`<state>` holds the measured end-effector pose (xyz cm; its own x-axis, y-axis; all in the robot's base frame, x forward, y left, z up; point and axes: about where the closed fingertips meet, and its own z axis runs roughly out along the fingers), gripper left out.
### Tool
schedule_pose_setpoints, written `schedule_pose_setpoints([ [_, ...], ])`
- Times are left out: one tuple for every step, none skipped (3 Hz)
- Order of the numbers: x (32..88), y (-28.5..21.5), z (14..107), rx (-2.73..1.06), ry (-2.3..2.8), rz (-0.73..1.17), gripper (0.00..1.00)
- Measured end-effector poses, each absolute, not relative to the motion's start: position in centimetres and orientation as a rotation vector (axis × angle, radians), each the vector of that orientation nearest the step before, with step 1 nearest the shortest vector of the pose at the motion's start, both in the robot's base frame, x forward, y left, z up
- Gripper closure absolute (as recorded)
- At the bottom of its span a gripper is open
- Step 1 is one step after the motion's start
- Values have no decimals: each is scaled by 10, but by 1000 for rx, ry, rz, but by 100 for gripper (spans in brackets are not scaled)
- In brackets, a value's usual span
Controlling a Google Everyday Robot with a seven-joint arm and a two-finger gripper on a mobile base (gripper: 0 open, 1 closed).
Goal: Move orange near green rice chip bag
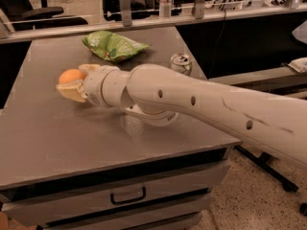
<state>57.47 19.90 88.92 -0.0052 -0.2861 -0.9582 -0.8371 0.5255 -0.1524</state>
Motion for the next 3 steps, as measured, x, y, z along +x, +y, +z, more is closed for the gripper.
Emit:
schedule_pose_setpoints([
  [593,185,891,-872,1627,471,100],
  [611,171,872,-792,1708,371,100],
  [617,175,868,-746,1746,369,100],
])
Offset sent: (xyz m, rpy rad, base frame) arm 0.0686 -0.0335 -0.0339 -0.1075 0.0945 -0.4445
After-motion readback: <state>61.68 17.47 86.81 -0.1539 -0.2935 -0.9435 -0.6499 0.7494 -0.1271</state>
